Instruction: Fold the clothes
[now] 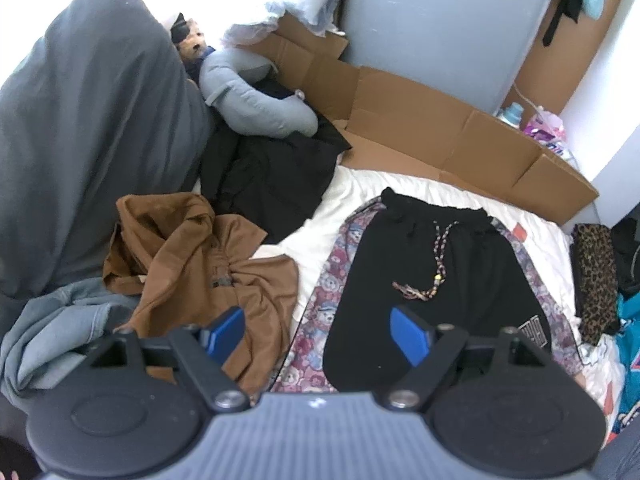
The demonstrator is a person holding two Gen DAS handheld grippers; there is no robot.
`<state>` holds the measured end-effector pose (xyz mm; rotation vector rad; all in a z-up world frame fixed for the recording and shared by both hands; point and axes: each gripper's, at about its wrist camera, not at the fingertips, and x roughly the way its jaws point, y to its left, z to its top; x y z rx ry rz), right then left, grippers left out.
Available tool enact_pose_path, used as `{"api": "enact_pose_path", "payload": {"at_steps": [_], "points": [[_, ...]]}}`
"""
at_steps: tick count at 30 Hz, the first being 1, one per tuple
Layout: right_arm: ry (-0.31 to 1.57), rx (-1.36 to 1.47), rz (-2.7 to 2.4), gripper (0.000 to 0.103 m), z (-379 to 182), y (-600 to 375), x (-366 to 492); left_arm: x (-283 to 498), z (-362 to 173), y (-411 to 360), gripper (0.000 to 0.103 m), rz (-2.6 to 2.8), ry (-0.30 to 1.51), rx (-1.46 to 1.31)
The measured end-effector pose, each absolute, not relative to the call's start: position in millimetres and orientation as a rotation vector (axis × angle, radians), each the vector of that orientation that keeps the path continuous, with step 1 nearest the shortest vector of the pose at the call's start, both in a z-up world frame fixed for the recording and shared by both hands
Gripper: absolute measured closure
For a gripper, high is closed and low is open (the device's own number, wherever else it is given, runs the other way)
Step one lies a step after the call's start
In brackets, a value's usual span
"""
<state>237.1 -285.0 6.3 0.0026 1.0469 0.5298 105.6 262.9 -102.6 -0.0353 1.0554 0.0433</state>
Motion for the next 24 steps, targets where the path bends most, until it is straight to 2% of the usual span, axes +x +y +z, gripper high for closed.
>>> {"api": "enact_pose_path", "payload": {"at_steps": [9, 14, 18, 24], "points": [[0.991, 0.048, 0.686, 0.031, 83.9, -216.7, 244.7, 99.9, -111.8, 261.6, 0.021, 0.060, 1.056, -0.015], [0.918, 0.060, 0.754, 0.026, 113.9, -174.9, 249.4, 94.3, -119.0, 268.7, 0.021, 0.081, 1.065, -0.026], [0.905, 0.001, 0.746, 0.024, 94.1, -145.7, 244.7, 88.3, -126.4, 276.9, 0.021, 0.080, 1.072, -0.035], [0.967, 0.029, 0.706, 0.024, 24.9, -119.6, 233.7, 78.5, -142.5, 294.7, 0.025, 0.091, 1.072, -0.044]]}}
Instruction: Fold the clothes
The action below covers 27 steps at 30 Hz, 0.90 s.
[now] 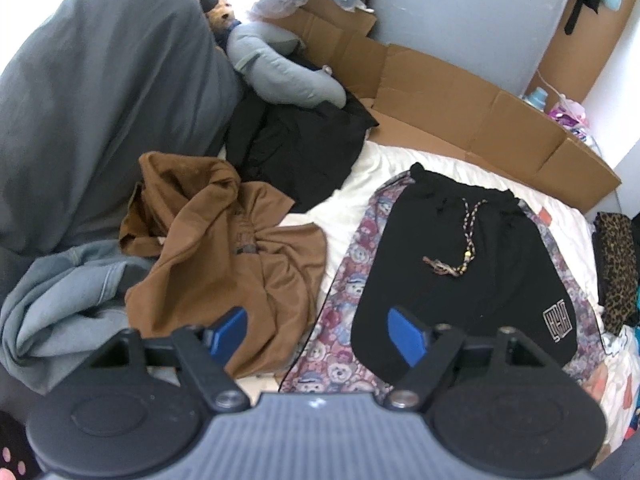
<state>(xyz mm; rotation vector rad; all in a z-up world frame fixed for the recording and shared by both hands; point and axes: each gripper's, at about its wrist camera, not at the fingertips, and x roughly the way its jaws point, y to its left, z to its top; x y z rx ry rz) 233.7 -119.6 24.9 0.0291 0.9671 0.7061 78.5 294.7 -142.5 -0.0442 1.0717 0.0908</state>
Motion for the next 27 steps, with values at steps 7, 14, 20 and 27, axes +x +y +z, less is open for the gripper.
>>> {"api": "enact_pose_path", "payload": {"at_steps": [7, 14, 20, 27], "points": [[1.036, 0.055, 0.657, 0.024, -47.5, -104.1, 212.3, 68.4, -161.7, 309.5, 0.027, 0.085, 1.066, -0.068], [1.029, 0.015, 0.608, 0.024, -103.6, -81.1, 189.3, 58.5, -193.3, 317.5, 0.036, 0.069, 1.080, -0.084], [0.990, 0.051, 0.610, 0.025, -152.6, -62.9, 166.8, 59.4, -244.7, 330.6, 0.052, 0.050, 1.105, -0.116], [0.966, 0.070, 0.612, 0.025, -226.8, -32.6, 129.7, 62.5, -313.3, 348.3, 0.064, 0.037, 1.157, -0.119]]}}
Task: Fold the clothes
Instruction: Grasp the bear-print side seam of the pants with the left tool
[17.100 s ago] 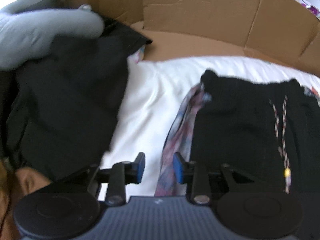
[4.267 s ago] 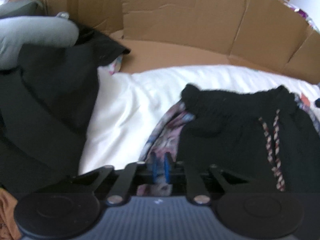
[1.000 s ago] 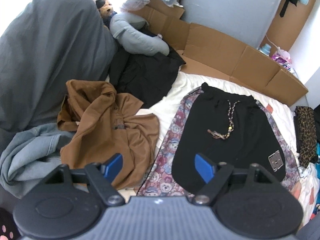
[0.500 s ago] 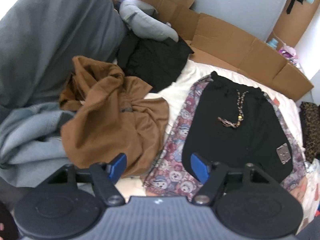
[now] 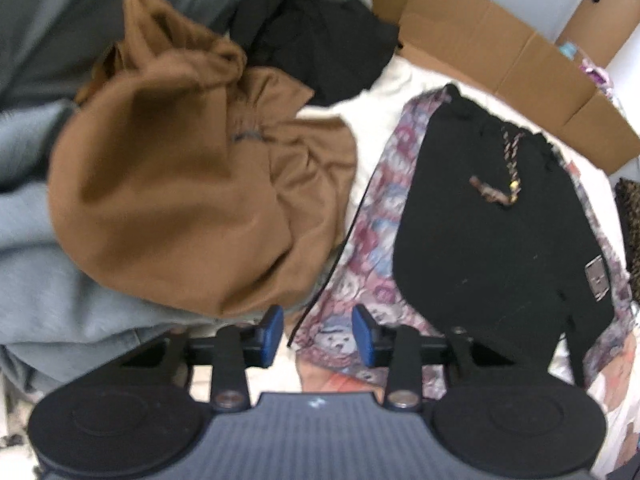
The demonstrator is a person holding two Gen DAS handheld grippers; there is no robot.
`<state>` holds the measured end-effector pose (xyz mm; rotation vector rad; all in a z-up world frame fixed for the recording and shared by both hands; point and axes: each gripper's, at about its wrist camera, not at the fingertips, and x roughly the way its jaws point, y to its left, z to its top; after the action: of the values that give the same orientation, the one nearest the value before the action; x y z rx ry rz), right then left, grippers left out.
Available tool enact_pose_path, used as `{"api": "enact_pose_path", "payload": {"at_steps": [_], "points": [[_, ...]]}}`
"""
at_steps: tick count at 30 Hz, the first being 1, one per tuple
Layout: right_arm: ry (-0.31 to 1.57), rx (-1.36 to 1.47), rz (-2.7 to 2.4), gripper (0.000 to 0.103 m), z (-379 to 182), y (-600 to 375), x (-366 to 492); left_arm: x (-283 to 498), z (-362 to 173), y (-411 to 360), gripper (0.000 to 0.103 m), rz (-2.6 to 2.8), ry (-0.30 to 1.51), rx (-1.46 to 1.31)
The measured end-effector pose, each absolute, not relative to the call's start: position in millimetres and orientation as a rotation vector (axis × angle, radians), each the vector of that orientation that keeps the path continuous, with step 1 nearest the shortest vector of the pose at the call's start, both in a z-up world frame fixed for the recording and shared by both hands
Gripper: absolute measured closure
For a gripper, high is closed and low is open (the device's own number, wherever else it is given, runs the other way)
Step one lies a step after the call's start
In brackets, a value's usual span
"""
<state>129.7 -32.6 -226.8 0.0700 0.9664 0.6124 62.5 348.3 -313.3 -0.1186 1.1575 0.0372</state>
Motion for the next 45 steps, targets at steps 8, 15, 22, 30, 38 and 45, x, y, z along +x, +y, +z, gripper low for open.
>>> {"api": "enact_pose_path", "payload": {"at_steps": [8, 15, 22, 30, 38, 45], "points": [[0.977, 0.137, 0.611, 0.025, -286.7, -11.3, 110.8, 66.7, -365.9, 359.6, 0.064, -0.030, 1.162, -0.069], [1.006, 0.127, 0.603, 0.025, -329.0, -1.0, 98.6, 72.3, -394.5, 363.6, 0.064, -0.063, 1.163, -0.038], [1.029, 0.092, 0.591, 0.025, -345.8, 3.4, 90.3, 76.4, -420.4, 358.8, 0.063, -0.101, 1.177, -0.013], [1.043, 0.119, 0.610, 0.025, -349.9, 2.9, 89.7, 74.6, -421.2, 354.1, 0.090, -0.142, 1.198, -0.026], [1.044, 0.121, 0.643, 0.025, -354.6, 3.6, 84.8, 73.8, -398.3, 347.9, 0.093, -0.210, 1.191, -0.065], [1.025, 0.121, 0.697, 0.025, -360.6, 9.9, 76.2, 76.8, -371.7, 332.4, 0.095, -0.254, 1.161, -0.108]]}}
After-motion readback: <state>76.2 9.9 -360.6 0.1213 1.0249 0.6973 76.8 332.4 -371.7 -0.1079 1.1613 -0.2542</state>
